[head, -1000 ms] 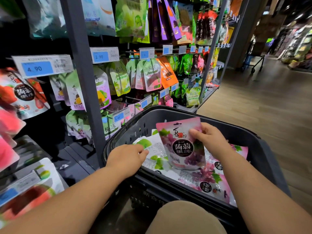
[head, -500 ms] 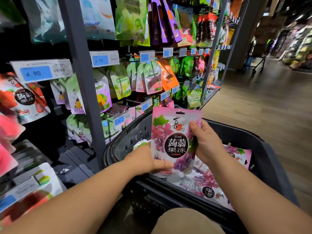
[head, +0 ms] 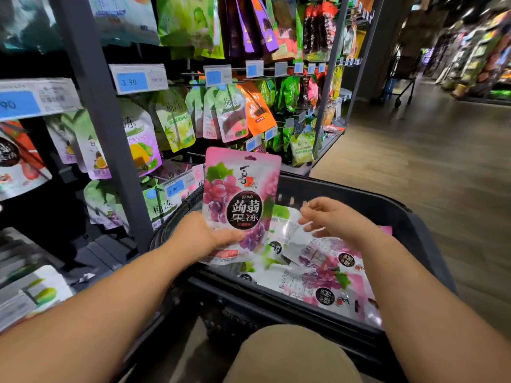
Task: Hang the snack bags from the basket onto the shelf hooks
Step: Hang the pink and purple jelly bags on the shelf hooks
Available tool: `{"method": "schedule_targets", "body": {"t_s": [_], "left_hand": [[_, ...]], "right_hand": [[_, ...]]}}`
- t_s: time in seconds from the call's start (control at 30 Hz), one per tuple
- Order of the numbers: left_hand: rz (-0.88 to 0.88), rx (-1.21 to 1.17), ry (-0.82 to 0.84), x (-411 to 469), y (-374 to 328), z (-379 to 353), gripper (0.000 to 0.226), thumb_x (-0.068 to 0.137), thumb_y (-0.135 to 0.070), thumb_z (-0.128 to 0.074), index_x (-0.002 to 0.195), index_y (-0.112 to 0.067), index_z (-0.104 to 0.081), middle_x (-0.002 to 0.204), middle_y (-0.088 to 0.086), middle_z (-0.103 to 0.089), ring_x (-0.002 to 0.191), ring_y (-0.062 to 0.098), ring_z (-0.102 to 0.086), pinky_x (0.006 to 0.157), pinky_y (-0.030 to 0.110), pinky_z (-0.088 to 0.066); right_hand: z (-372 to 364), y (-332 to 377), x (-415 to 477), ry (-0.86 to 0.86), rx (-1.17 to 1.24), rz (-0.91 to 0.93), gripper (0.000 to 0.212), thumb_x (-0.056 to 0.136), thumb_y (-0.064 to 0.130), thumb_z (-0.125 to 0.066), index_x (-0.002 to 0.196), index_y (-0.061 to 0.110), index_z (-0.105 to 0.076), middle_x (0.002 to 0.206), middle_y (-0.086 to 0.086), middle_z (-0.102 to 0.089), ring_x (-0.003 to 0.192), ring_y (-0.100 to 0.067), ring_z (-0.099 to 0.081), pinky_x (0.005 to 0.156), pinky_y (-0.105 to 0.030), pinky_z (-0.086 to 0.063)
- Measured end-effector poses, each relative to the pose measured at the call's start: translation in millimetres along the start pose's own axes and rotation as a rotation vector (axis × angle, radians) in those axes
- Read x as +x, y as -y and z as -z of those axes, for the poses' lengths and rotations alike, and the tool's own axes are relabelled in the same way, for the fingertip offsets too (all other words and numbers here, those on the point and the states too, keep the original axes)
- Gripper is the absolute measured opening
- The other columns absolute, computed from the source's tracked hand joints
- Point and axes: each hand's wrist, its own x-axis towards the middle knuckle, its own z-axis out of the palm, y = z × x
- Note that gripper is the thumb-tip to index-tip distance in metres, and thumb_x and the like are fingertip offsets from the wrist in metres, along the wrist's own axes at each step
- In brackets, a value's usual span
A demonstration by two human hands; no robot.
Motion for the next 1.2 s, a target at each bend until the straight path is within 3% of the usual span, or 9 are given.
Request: {"method": "schedule_targets", "body": {"t_s": [0.07,0.17,0.33,0.53,0.67,0.87,0.93,1.03,1.2], "left_hand": [[-0.019,-0.003,-0.057,0.6,4.6,8.5,0.063,0.042,-0.053,-0.09,0.095,-0.021,-0.075,0.09,-0.003,-0.076,0.088,0.015,-0.071,0.087,0.037,-0.056],[-0.038,-0.053,-0.068,0.3,9.3,10.6,0.082,0.03,-0.064,-0.08,0.101,-0.021,-0.075,0.095,-0.004,-0.076,0.093,0.016,-0.07,0.091,0.04,-0.056],[-0.02,-0.047,-0.043,-1.7,11.0,9.9,0.081,0.03,-0.066,-0.08,0.098,-0.023,-0.075,0.094,-0.006,-0.076,0.091,0.014,-0.071,0.089,0.042,-0.057],[-0.004,-0.051,-0.044,-0.6,13.0,8.9,0.083,0.032,-0.066,-0.083,0.103,-0.025,-0.075,0.098,-0.005,-0.076,0.095,0.018,-0.071,0.092,0.045,-0.056],[0.008,-0.045,-0.039,0.6,13.5,8.1,0.077,0.036,-0.063,-0.087,0.102,-0.025,-0.076,0.096,-0.005,-0.077,0.094,0.017,-0.071,0.092,0.044,-0.056],[-0.004,-0.013,-0.04,3.3,18.0,9.0,0.044,0.058,-0.042,-0.092,0.096,-0.025,-0.077,0.09,-0.006,-0.077,0.091,0.016,-0.071,0.092,0.043,-0.055],[-0.007,-0.005,-0.042,3.1,17.6,9.3,0.043,0.06,-0.041,-0.091,0.097,-0.025,-0.077,0.091,-0.006,-0.077,0.092,0.016,-0.071,0.092,0.043,-0.055],[-0.011,0.009,-0.057,1.7,15.3,8.7,0.042,0.062,-0.04,-0.09,0.098,-0.024,-0.076,0.093,-0.006,-0.076,0.093,0.016,-0.07,0.092,0.04,-0.055],[-0.019,0.023,-0.051,1.7,15.3,9.0,0.044,0.062,-0.042,-0.09,0.1,-0.024,-0.076,0.093,-0.006,-0.076,0.093,0.015,-0.07,0.091,0.04,-0.055]], "right_hand": [[9.8,-11.9,0.7,0.096,-0.323,-0.121,0.024,0.095,0.035,-0.064,0.102,0.012,-0.066,0.101,-0.007,-0.072,0.09,-0.022,-0.07,0.085,-0.037,-0.058],[5.0,-19.4,2.4,0.268,-0.564,-0.27,0.022,0.09,0.034,-0.071,0.1,0.014,-0.071,0.095,-0.008,-0.075,0.089,-0.024,-0.073,0.085,-0.036,-0.06],[-10.4,-23.4,5.9,0.29,-0.712,-0.316,0.014,0.08,0.039,-0.08,0.083,0.027,-0.073,0.08,0.005,-0.071,0.074,-0.014,-0.066,0.078,-0.027,-0.057],[-18.3,-19.6,6.1,0.266,-0.98,-0.327,0.043,0.077,0.048,-0.079,0.107,0.018,-0.074,0.106,0.001,-0.07,0.098,-0.02,-0.065,0.092,-0.037,-0.054],[-21.8,-17.7,2.7,0.328,-1.1,-0.363,0.041,0.08,0.045,-0.077,0.107,0.014,-0.073,0.106,-0.001,-0.071,0.094,-0.019,-0.065,0.077,-0.03,-0.053],[-17.9,-18.3,-3.0,0.432,-0.874,-0.454,0.023,0.092,0.034,-0.068,0.096,0.011,-0.071,0.076,0.003,-0.063,0.058,-0.007,-0.055,0.049,-0.017,-0.043],[-13.3,-18.9,-3.0,0.415,-0.833,-0.396,0.022,0.094,0.036,-0.065,0.08,0.019,-0.065,0.072,0.004,-0.062,0.054,-0.007,-0.055,0.055,-0.019,-0.046],[-6.0,-15.0,-3.1,0.344,-0.791,-0.279,0.028,0.096,0.043,-0.06,0.082,0.019,-0.061,0.078,0.001,-0.062,0.064,-0.013,-0.056,0.072,-0.03,-0.047],[2.4,-10.7,-1.1,0.108,-0.527,-0.158,0.024,0.092,0.037,-0.067,0.073,0.023,-0.06,0.076,0.002,-0.066,0.07,-0.015,-0.059,0.069,-0.031,-0.047]]}}
